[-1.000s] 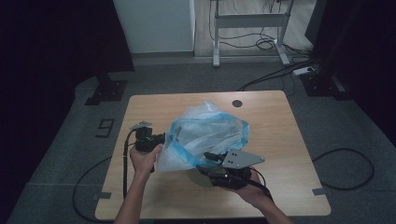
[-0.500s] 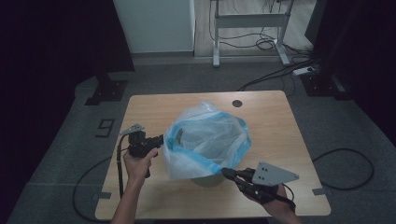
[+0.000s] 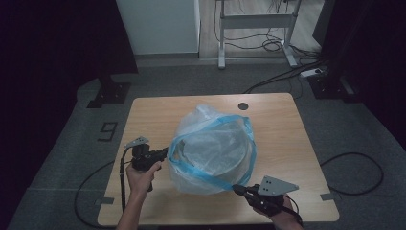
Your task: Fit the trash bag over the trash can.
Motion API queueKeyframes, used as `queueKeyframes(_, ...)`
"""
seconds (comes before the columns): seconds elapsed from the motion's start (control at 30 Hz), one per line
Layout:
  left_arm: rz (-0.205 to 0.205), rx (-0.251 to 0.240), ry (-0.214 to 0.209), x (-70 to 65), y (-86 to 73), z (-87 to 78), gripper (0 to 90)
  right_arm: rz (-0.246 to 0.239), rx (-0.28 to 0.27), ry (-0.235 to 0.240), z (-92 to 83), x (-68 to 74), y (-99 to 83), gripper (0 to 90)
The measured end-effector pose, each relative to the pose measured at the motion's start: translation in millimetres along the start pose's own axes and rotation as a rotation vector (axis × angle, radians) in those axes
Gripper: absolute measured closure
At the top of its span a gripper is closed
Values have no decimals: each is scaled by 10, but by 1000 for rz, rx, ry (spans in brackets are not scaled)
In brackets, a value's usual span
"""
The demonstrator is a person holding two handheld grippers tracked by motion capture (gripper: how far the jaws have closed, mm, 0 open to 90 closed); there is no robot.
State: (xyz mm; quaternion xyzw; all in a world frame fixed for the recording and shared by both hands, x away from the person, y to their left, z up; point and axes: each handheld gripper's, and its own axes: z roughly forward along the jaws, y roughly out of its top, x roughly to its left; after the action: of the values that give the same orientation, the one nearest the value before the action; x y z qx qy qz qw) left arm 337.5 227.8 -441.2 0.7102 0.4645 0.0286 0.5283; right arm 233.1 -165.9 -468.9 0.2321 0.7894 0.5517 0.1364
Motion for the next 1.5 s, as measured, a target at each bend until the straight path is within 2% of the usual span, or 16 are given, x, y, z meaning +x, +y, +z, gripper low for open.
queueKeyframes(0.13,12,-12,8,-14,12,-24,844,32,-2,-18,77,-98,-71,888)
queueKeyframes(0.23,36,-61,23,-65,52,-128,650,30,-13,-24,65,-102,-60,888)
queueKeyframes(0.27,51,-93,33,-92,74,-201,622,26,-15,-25,58,-100,-52,888)
queueKeyframes(0.37,75,-145,35,-162,142,-360,534,14,-16,-26,40,-88,-22,888)
queueKeyframes(0.5,140,-173,19,-328,223,-469,446,9,-14,-28,39,-78,-3,883)
queueKeyframes(0.57,172,-180,1,-424,255,-483,408,11,-19,-28,42,-74,5,877)
queueKeyframes(0.63,208,-192,4,-511,275,-487,370,11,-20,-29,45,-71,10,873)
queueKeyframes(0.73,282,-204,-8,-650,310,-476,331,10,-18,-30,51,-67,9,866)
queueKeyframes(0.87,356,-177,12,-796,381,-379,299,13,-14,-30,58,-75,-1,862)
queueKeyframes(0.93,371,-149,21,-837,429,-296,297,17,-14,-34,56,-78,-5,861)
queueKeyframes(1.07,398,-70,71,-852,499,-114,320,23,-23,-40,30,-87,-8,857)
queueKeyframes(1.13,395,-43,76,-829,510,-53,368,25,-27,-43,15,-92,-11,858)
queueKeyframes(1.2,390,-24,106,-801,506,-5,486,26,-30,-45,-3,-101,-17,858)
queueKeyframes(1.27,373,-14,116,-769,507,16,621,29,-30,-46,-16,-109,-27,858)
queueKeyframes(1.37,319,-18,75,-688,531,17,788,31,-29,-49,-29,-112,-40,858)
queueKeyframes(1.5,276,-75,66,-598,573,-4,875,25,-25,-51,-29,-103,-42,858)
